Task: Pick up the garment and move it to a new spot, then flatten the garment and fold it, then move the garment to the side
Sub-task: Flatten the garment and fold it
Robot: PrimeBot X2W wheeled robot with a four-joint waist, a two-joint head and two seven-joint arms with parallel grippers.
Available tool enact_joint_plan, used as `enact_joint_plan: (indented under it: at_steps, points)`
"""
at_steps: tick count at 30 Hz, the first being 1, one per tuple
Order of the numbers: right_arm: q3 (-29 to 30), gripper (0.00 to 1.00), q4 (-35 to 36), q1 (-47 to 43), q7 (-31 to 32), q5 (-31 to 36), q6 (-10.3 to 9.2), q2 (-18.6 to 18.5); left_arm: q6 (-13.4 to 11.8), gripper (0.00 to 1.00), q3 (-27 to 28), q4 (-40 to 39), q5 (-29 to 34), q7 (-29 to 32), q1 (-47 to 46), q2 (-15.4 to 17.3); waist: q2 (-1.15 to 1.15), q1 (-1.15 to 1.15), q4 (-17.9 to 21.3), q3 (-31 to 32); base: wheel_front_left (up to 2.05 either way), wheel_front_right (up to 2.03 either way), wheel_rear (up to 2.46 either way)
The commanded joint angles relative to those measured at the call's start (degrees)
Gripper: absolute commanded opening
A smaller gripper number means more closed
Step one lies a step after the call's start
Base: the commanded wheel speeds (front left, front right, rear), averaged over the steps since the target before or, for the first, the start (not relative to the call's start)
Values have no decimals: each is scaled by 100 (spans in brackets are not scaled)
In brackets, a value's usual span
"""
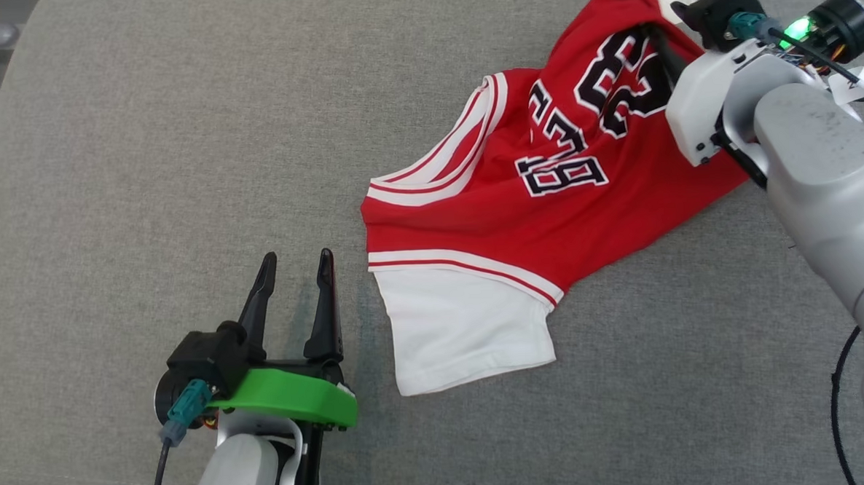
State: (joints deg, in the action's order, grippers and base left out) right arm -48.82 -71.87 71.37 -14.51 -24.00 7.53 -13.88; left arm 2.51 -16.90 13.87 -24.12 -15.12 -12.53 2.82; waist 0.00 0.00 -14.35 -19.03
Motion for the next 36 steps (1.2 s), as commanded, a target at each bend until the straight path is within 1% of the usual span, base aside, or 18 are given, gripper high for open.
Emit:
enact_joint_plan:
  at_steps: [1, 3, 7, 11, 16, 21, 25, 31, 36]
  points:
    - [76, 100, -24, -57, -52, 62, -9, 99, -20, 100, 33, -1, 52, -1, -96, 15, 0, 0, 83, 15, 0, 0, 0]
    - [184, 100, 46, -107, -64, 133, -9, 132, -24, 100, 81, -12, 86, -1, -47, 16, 0, 0, 178, 53, 0, 0, 0]
    - [562, 100, 634, -389, -70, 326, -9, 22, 10, 100, 178, -14, 149, -1, 63, 15, 0, 0, 414, 169, 0, 0, 0]
    - [1325, 100, 1309, -932, -72, 562, -9, -131, 60, 100, 270, -7, 213, 0, 153, 16, 0, 0, 697, 372, 0, 0, 0]
    - [2619, 100, 2202, -2058, -73, 1019, -9, -103, 166, 100, 318, 61, 260, -1, 201, 17, 0, 0, 1022, 705, 0, 0, 0]
    - [3860, 100, 3145, -3355, -74, 1549, -9, 248, 263, 100, 377, 229, 156, -1, 337, 18, 0, 0, 1263, 1048, 0, 0, 0]
    - [4540, 100, 3842, -4235, -74, 1945, -9, 612, 317, 100, 437, 316, 32, 0, 505, 18, 0, 0, 1371, 1273, 0, 0, 0]
    - [5094, 100, 4696, -5324, -73, 2230, -9, 991, 336, 100, 567, 329, -87, -1, 858, 18, 0, 0, 1438, 1578, 0, 0, 0]
    - [5194, 100, 5127, -5985, -73, 2060, -9, 1083, 270, 100, 706, 165, -94, -1, 1157, 17, 0, 0, 1467, 1741, 0, 0, 0]
